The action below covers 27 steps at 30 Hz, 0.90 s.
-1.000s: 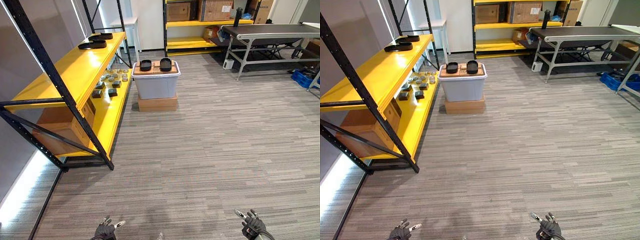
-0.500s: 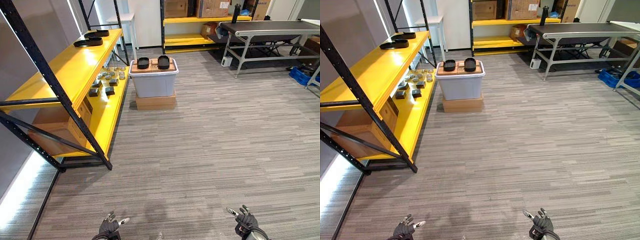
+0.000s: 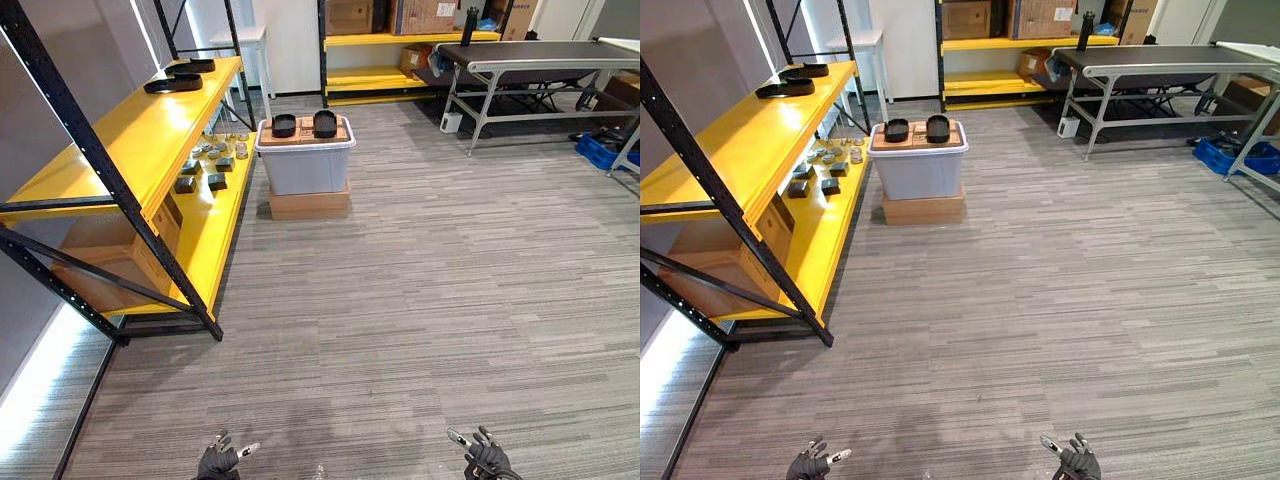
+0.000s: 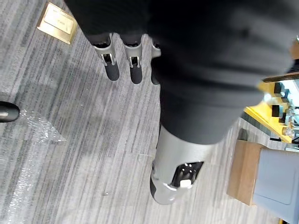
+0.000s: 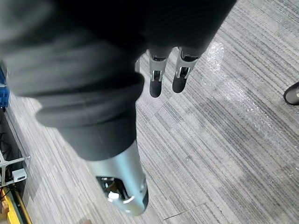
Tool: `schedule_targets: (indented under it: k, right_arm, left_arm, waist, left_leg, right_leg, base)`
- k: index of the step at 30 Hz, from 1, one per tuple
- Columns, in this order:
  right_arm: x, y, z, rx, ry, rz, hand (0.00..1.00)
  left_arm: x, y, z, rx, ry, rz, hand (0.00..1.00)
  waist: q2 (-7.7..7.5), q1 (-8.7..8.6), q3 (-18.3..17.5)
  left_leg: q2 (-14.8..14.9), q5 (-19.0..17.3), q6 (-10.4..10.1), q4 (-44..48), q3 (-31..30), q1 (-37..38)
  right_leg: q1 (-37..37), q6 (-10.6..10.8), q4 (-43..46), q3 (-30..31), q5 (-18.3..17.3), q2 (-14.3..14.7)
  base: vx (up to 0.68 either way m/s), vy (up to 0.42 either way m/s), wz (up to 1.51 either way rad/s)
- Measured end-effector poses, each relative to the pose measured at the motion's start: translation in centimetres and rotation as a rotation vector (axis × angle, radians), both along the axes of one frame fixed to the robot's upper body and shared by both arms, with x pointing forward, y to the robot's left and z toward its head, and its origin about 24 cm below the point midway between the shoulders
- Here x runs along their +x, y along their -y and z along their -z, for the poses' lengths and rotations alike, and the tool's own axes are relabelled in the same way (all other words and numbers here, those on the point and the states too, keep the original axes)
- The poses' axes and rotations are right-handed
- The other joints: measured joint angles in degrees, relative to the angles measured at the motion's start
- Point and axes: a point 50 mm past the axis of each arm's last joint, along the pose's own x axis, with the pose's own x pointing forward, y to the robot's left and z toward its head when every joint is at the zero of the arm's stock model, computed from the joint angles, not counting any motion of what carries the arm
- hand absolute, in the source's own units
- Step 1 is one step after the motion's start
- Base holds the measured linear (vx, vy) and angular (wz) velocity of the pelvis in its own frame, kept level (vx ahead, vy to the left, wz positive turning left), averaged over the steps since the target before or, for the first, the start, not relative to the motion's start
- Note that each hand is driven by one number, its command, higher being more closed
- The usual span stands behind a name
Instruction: Walk over and take plastic housings, then place them on the shelf
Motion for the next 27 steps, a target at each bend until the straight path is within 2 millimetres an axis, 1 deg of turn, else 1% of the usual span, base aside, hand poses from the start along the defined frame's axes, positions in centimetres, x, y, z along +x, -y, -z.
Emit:
schedule_targets:
  k: [1,2,3,4,5,6,7,8,9,10,11,12,13,14,15,16,17,18,19,20,21,22,23,24,25,26,27]
  right_arm:
    - [0.3,0.0,-0.1,-0.002,0.002,0.0,0.0]
    - [0.4,0.0,-0.1,-0.002,0.001,0.002,0.0]
    - [0.4,0.1,0.0,0.001,-0.003,0.01,0.0]
    - [0.2,0.2,0.0,0.003,-0.007,0.016,0.0]
    - [0.0,0.2,0.1,0.003,-0.015,0.017,0.0]
    - [0.1,-0.1,0.2,0.007,-0.015,0.007,0.0]
    - [0.0,-0.6,0.3,0.02,-0.018,0.003,0.0]
    - [0.0,-0.8,0.4,0.025,-0.019,0.0,0.0]
    - [0.0,-1.0,0.5,0.028,-0.022,-0.008,0.0]
    - [-0.2,-1.1,0.6,0.03,-0.028,-0.012,0.0]
    - [-0.3,-1.1,0.6,0.031,-0.03,-0.011,0.0]
    - [-0.5,-1.1,0.7,0.031,-0.034,-0.009,0.0]
    - [-0.9,-1.1,0.8,0.035,-0.047,0.0,0.0]
    - [-1.1,-1.1,0.9,0.036,-0.052,0.003,0.0]
    - [-1.5,-1.1,1.1,0.038,-0.061,0.007,0.0]
    - [-1.8,-1.1,1.2,0.039,-0.068,0.008,0.0]
    - [-2.4,-1.2,1.3,0.039,-0.082,0.009,0.0]
    - [-2.8,-1.7,1.6,0.05,-0.097,0.004,0.0]
    - [-2.8,-1.8,1.7,0.056,-0.098,0.005,0.0]
    - [-2.4,-2.0,1.6,0.059,-0.087,-0.001,0.0]
    - [-2.1,-1.9,1.5,0.058,-0.077,-0.009,0.0]
    - [-1.8,-2.0,1.4,0.057,-0.075,-0.016,0.0]
    - [-1.4,-2.4,1.4,0.061,-0.066,-0.032,0.0]
    - [-0.8,-2.6,1.2,0.058,-0.052,-0.054,0.0]
    - [-0.4,-2.6,1.0,0.054,-0.041,-0.061,0.0]
    - [0.7,-2.5,0.6,0.04,-0.015,-0.08,0.0]
    - [1.6,-2.3,0.2,0.033,0.006,-0.086,0.0]
  left_arm:
    - [0.2,0.2,0.0,0.002,0.002,0.01,0.0]
    - [0.3,0.3,0.0,0.003,0.003,0.019,0.0]
    - [0.6,0.7,-0.1,0.001,0.012,0.042,0.0]
    - [0.7,0.9,-0.2,0.001,0.017,0.053,0.0]
    - [0.8,1.1,-0.3,0.003,0.026,0.069,0.0]
    - [0.9,1.0,-0.3,0.006,0.026,0.071,0.0]
    - [1.0,0.6,-0.5,0.019,0.027,0.077,0.0]
    - [1.0,0.5,-0.5,0.028,0.026,0.083,0.0]
    - [1.0,0.2,-0.6,0.039,0.023,0.093,0.0]
    - [1.2,-0.2,-0.8,0.053,0.027,0.098,0.0]
    - [1.5,-0.4,-0.9,0.06,0.032,0.103,0.0]
    - [2.5,-0.5,-1.3,0.077,0.052,0.121,0.0]
    - [3.8,-0.5,-1.8,0.093,0.077,0.145,0.0]
    - [4.3,-0.5,-2.0,0.099,0.086,0.154,0.0]
    - [4.7,-0.5,-2.1,0.113,0.086,0.173,0.0]
    - [4.8,-0.4,-2.0,0.117,0.081,0.183,0.0]
    - [4.0,-0.3,-1.5,0.116,0.054,0.19,0.0]
    - [3.5,-0.5,-1.3,0.118,0.035,0.183,0.0]
    - [3.5,-0.6,-1.2,0.119,0.03,0.175,0.0]
    - [2.8,-0.7,-0.9,0.108,0.012,0.145,0.0]
    - [1.6,-0.8,-0.3,0.095,-0.024,0.108,0.0]
    - [1.0,-0.8,-0.1,0.091,-0.037,0.091,0.0]
    - [-0.2,-1.2,0.2,0.085,-0.062,0.042,0.0]
    - [-1.0,-1.2,0.5,0.08,-0.081,0.033,0.0]
    - [-1.4,-1.1,0.6,0.076,-0.089,0.03,0.0]
    - [-2.2,-0.8,0.9,0.066,-0.108,0.024,0.0]
    - [-2.8,-0.6,1.0,0.051,-0.109,-0.004,0.0]
  waist:
    - [-0.06,0.03,0.2]
    - [-0.06,0.18,0.3]
    - [-0.25,0.4,1.1]
    - [-0.3,0.38,1.5]
    - [-0.26,0.57,1.8]
    - [-0.23,0.65,2.1]
    - [-0.33,0.1,3.1]
    - [-0.08,-0.23,3.6]
    - [-0.06,-0.47,4.4]
    - [0.34,-0.8,5.0]
    - [0.33,-1.08,5.1]
    - [0.26,-1.49,5.8]
    - [-0.51,-2.36,6.7]
    - [-0.94,-2.78,6.9]
    - [-1.62,-3.46,7.0]
    - [-1.76,-3.9,6.8]
    - [-0.77,-4.55,6.1]
    - [-0.79,-4.05,5.0]
    - [-0.78,-3.68,4.7]
    - [0.22,-2.76,5.1]
    - [1.19,-2.31,5.6]
    - [1.69,-2.1,5.8]
    - [1.61,-0.86,6.2]
    - [0.7,0.99,6.5]
    - [0.34,1.82,6.4]
    - [0.04,3.25,6.5]
    - [-0.3,4.3,6.8]
  left_leg:
    - [0.0,-1.8,1.6,3.2,0.2,-2.2]
    - [0.0,-3.0,2.0,5.1,0.4,-3.3]
    - [-0.3,-5.6,3.0,8.8,0.5,-4.4]
    - [-0.4,-6.8,3.4,10.2,0.4,-4.7]
    - [-0.6,-8.6,4.1,11.6,0.3,-4.6]
    - [-0.7,-8.9,4.3,11.5,0.3,-4.1]
    - [-0.8,-9.2,4.8,11.0,-0.5,-2.6]
    - [-0.6,-9.3,5.0,10.4,-0.7,-1.6]
    - [-0.2,-9.4,5.0,9.5,-0.9,-0.1]
    - [0.9,-9.9,4.7,8.5,-1.4,1.0]
    - [1.4,-10.2,4.3,8.3,-1.8,1.1]
    - [2.4,-10.7,3.6,7.2,-2.7,2.1]
    - [2.9,-11.5,2.3,5.4,-4.4,4.3]
    - [2.9,-11.9,1.5,4.6,-5.2,5.4]
    - [2.9,-12.5,0.8,3.8,-6.0,6.8]
    - [3.2,-13.1,0.0,3.1,-6.4,8.2]
    - [5.4,-14.1,-1.7,4.2,-6.6,10.4]
    - [7.3,-13.8,-4.1,11.9,-6.4,7.7]
    - [8.2,-12.8,-5.9,17.5,-5.9,5.7]
    - [11.3,-7.3,-7.9,31.9,-5.1,0.5]
    - [14.9,3.5,-8.3,47.7,-5.1,-5.0]
    - [17.0,4.4,-7.9,55.7,-4.2,-7.5]
    - [20.2,3.8,-7.6,67.3,-1.7,-10.9]
    - [20.7,1.0,-5.3,72.5,0.7,-15.0]
    - [20.4,-0.4,-4.4,72.8,2.2,-17.5]
    - [19.2,-3.0,-3.5,69.9,3.9,-22.9]
    - [16.7,-5.0,-3.8,62.1,3.9,-27.7]
  right_leg:
    - [-1.4,-0.2,1.1,-0.1,-0.5,-0.4]
    - [-2.2,-0.1,2.6,-0.3,-1.6,-0.7]
    - [-4.2,1.3,7.9,-0.5,-4.8,-2.0]
    - [-5.0,3.1,11.4,-0.7,-6.7,-2.8]
    - [-9.2,3.4,21.5,-1.5,-8.2,-4.4]
    - [-13.9,2.5,31.9,-3.5,-7.6,-6.3]
    - [-18.9,2.3,40.8,-5.4,-8.1,-7.8]
    - [-20.1,2.4,41.9,-6.3,-8.4,-8.0]
    - [-21.3,2.4,40.9,-7.8,-8.5,-8.0]
    - [-23.8,2.1,34.4,-10.5,-8.2,-7.0]
    - [-24.7,1.9,30.2,-11.4,-7.8,-6.2]
    - [-25.4,1.6,20.4,-12.8,-5.1,-4.5]
    - [-26.0,2.1,8.5,-13.5,0.6,-3.3]
    - [-26.2,2.2,4.8,-13.5,2.6,-3.5]
    - [-26.9,1.9,2.8,-13.1,3.5,-3.9]
    - [-27.5,1.7,3.3,-13.0,3.6,-4.1]
    - [-28.0,-3.1,7.2,-12.9,7.8,-2.9]
    - [-28.3,-6.4,9.6,-12.9,11.2,-2.0]
    - [-28.0,-7.2,10.3,-12.9,11.2,-1.4]
    - [-25.1,-8.8,10.3,-12.9,8.8,0.6]
    - [-20.1,-9.8,8.7,-12.6,6.8,2.7]
    - [-17.0,-10.0,7.6,-12.1,5.7,4.2]
    - [-10.4,-10.7,5.0,-9.8,4.1,6.3]
    - [-5.5,-11.3,3.2,-6.8,2.6,6.6]
    - [-3.9,-11.4,2.5,-5.3,2.0,6.4]
    - [-1.4,-10.8,1.3,-2.5,0.6,5.6]
    - [0.5,-9.5,0.6,-0.5,-1.1,4.2]
  base:
    - [-0.08,0.007,-0.07]
    - [-0.06,0.033,-0.04]
    - [-0.04,0.048,0.03]
    - [-0.05,0.077,0.02]
    - [-0.04,0.081,0.01]
    - [0.01,0.136,0.06]
    - [0.07,0.123,0.11]
    - [0.11,0.113,0.16]
    - [0.19,0.061,0.12]
    - [0.21,0.034,0.14]
    - [0.31,0.002,0.3]
    - [0.47,-0.097,0.53]
    - [0.53,-0.139,0.63]
    - [0.5,-0.174,0.67]
    - [0.34,-0.153,0.51]
    - [0.54,-0.211,0.57]
    - [0.92,-0.352,0.36]
    - [0.97,-0.364,0.18]
    - [1.0,-0.378,-0.21]
    - [0.84,-0.292,-0.32]
    - [0.83,-0.267,-0.36]
    - [0.81,-0.222,-0.5]
    - [0.76,-0.145,-0.78]
    - [0.74,-0.114,-0.87]
    - [0.69,-0.068,-1.0]
    - [0.67,-0.025,-1.01]
    - [0.66,0.006,-0.94]
